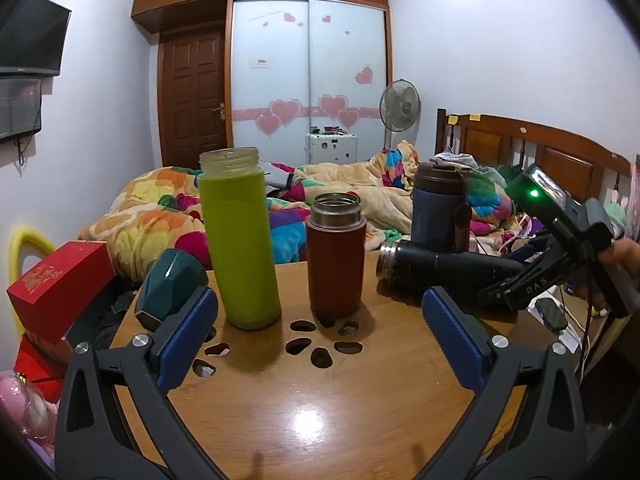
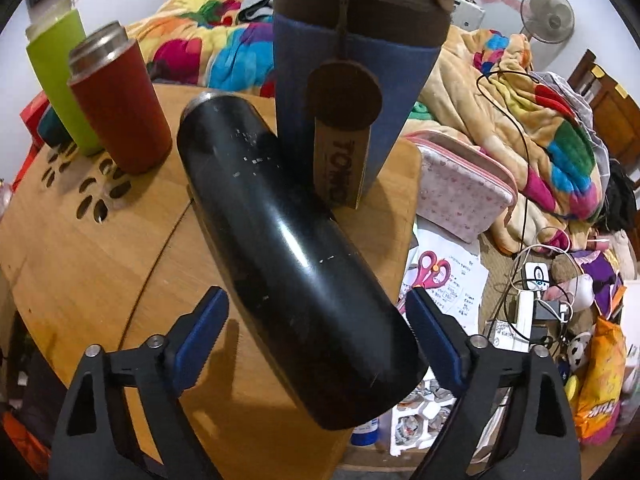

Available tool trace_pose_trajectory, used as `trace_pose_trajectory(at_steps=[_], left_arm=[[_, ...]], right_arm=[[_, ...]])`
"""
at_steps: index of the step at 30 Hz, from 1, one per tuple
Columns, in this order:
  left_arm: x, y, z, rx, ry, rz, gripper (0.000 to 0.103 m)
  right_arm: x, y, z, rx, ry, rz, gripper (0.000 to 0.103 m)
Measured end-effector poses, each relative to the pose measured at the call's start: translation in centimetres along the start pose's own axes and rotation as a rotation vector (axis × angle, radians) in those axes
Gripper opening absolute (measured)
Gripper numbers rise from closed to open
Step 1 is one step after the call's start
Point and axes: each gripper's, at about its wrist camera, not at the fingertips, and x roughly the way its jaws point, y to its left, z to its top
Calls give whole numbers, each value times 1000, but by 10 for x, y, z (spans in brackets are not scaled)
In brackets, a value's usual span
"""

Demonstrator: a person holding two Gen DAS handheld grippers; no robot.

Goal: Flip cup upside down
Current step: 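Move the right tool toward the black thermos lying on the table, then close the right gripper around the black thermos body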

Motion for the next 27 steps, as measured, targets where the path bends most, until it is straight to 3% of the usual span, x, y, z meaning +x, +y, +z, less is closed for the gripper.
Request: trace_pose_trajectory(at_steps=[6,11,19,27], left_arm=[[-4,-9,-1,29,-20,-11,103],[-1,-13,-5,53,1,-27,103],[5,-20,-17,96,47,-61,103],[11,-40,-26,162,62,-128,103]], right_arm=[[2,9,-3,-56,36,12,74],[-15,27,-17,-64,37,100,61],[-47,51,-46,-22,20,114,61],[-96,60,-49,-44,-31,123,61]])
